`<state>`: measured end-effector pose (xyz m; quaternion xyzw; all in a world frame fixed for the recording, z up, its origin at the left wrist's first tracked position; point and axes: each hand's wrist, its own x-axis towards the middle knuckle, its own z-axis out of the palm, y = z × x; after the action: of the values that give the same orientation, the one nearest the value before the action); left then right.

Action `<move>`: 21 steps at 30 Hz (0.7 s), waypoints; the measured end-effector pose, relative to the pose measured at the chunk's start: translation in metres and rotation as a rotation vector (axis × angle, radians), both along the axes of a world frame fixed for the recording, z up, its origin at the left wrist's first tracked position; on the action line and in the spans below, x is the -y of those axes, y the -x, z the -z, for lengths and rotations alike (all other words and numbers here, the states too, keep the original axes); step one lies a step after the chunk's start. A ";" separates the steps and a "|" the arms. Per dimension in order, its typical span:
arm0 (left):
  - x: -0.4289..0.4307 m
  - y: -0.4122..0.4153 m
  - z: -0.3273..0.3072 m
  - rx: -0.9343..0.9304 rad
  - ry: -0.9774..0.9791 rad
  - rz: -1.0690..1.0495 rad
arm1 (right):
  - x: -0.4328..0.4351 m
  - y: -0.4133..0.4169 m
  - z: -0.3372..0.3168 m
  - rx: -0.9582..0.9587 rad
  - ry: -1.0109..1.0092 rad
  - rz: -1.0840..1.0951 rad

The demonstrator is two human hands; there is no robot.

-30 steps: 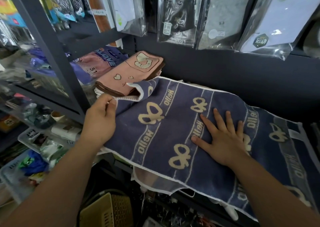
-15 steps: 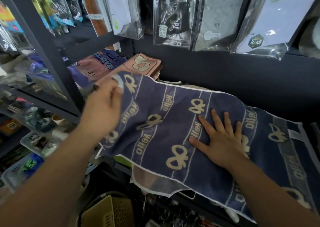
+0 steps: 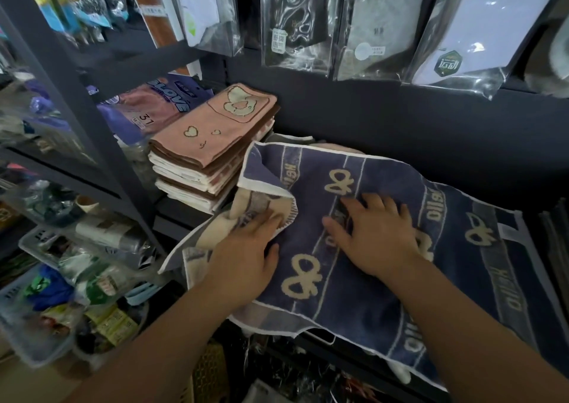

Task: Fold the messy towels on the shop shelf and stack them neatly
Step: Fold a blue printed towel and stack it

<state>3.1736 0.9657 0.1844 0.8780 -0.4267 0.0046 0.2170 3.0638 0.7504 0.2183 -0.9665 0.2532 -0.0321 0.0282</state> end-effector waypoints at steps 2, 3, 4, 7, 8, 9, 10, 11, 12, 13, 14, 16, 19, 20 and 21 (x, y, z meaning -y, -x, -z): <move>0.000 0.000 0.000 -0.005 -0.027 0.008 | -0.017 -0.013 -0.012 0.241 -0.055 -0.140; 0.001 -0.001 0.000 -0.007 -0.031 0.019 | -0.027 -0.020 -0.015 0.326 -0.088 -0.238; 0.002 -0.001 0.000 -0.005 -0.029 0.031 | -0.038 -0.028 -0.017 0.339 -0.117 -0.316; 0.003 -0.004 0.002 -0.002 -0.008 0.071 | -0.059 -0.047 -0.016 0.161 -0.221 -0.339; 0.002 -0.005 0.004 -0.004 0.002 0.081 | -0.060 -0.052 -0.015 0.119 -0.261 -0.313; 0.001 -0.007 0.007 0.000 0.018 0.091 | -0.059 -0.055 -0.016 0.107 -0.289 -0.308; 0.000 -0.008 0.009 0.001 0.028 0.098 | -0.058 -0.057 -0.017 0.109 -0.303 -0.322; -0.001 -0.009 0.010 -0.001 0.036 0.103 | -0.055 -0.060 -0.017 0.107 -0.306 -0.347; -0.001 -0.010 0.011 -0.006 0.045 0.105 | -0.053 -0.062 -0.017 0.093 -0.309 -0.375; -0.001 -0.011 0.011 -0.020 0.052 0.108 | -0.050 -0.063 -0.016 0.074 -0.312 -0.401; -0.002 -0.011 0.010 -0.036 0.058 0.114 | -0.048 -0.064 -0.015 0.056 -0.308 -0.418; -0.006 -0.011 0.010 -0.073 0.090 0.131 | -0.043 -0.064 -0.013 0.033 -0.245 -0.425; -0.014 -0.013 0.008 -0.233 0.176 0.101 | -0.034 -0.061 -0.011 0.073 -0.230 -0.392; -0.018 -0.013 0.007 -0.273 0.201 0.072 | -0.030 -0.060 -0.010 0.126 -0.288 -0.364; -0.022 -0.012 0.006 -0.254 0.222 0.039 | -0.027 -0.060 -0.011 0.191 -0.357 -0.333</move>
<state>3.1857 0.9875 0.1786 0.8337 -0.4097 -0.0636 0.3649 3.1235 0.7773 0.2291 -0.9671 0.0884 -0.0730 0.2272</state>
